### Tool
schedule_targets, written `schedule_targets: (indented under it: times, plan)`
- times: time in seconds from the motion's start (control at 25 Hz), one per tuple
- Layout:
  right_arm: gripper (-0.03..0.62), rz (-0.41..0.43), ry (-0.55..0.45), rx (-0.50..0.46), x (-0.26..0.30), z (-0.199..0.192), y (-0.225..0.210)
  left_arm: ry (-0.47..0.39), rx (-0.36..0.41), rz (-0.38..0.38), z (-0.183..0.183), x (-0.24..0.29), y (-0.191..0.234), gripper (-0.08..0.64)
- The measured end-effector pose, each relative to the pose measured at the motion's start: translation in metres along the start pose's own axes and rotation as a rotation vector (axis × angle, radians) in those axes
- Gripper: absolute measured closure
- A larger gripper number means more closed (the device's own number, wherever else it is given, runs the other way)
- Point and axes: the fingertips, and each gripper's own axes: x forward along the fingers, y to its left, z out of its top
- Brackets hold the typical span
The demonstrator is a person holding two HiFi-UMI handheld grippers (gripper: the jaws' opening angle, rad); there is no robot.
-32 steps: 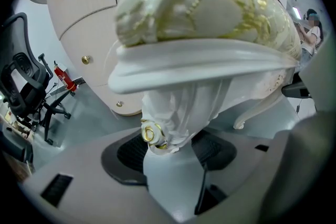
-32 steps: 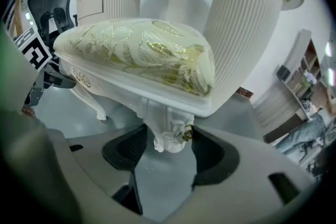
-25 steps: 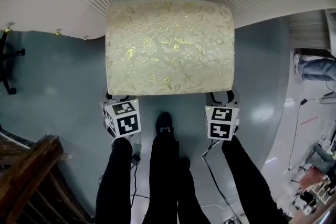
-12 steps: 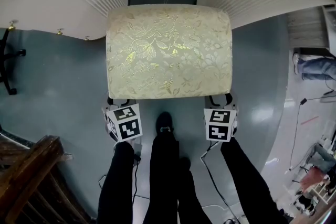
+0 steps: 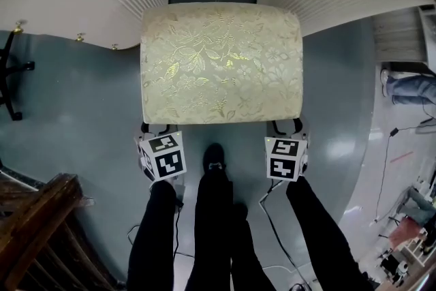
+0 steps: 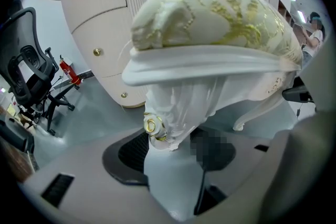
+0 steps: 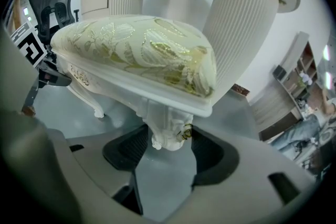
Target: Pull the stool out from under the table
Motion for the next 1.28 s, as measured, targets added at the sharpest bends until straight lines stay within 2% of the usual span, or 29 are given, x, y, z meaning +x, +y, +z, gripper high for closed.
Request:
schedule_targets:
  times: [0.36,0.48,0.6,0.68,0.96,1.08,1.28]
  plan:
    - [0.329,-0.016,0.019,0.095,-0.008,-0.01,-0.002,0.038,-0.055,0.026,-0.006,-0.007,0.003,0.295]
    - [0.333,-0.007,0.021,0.077,-0.01,-0.013,-0.001,0.037,-0.067,0.026,-0.008,-0.01,0.003,0.295]
    - [0.368,-0.003,0.016,0.066,-0.012,-0.011,0.0,0.036,-0.079,0.022,-0.01,-0.015,0.001,0.306]
    - [0.388,-0.013,0.019,0.081,-0.015,-0.011,-0.001,0.038,-0.091,0.027,-0.013,-0.02,0.0,0.333]
    - [0.588,-0.076,0.025,0.09,-0.029,-0.018,-0.006,0.037,-0.101,0.017,-0.021,-0.033,-0.005,0.476]
    - [0.588,-0.079,0.03,0.083,-0.031,-0.021,-0.006,0.028,-0.117,0.008,-0.022,-0.037,-0.006,0.54]
    - [0.588,-0.082,0.028,0.071,-0.036,-0.021,-0.008,0.021,-0.139,-0.016,-0.022,-0.042,-0.009,0.552]
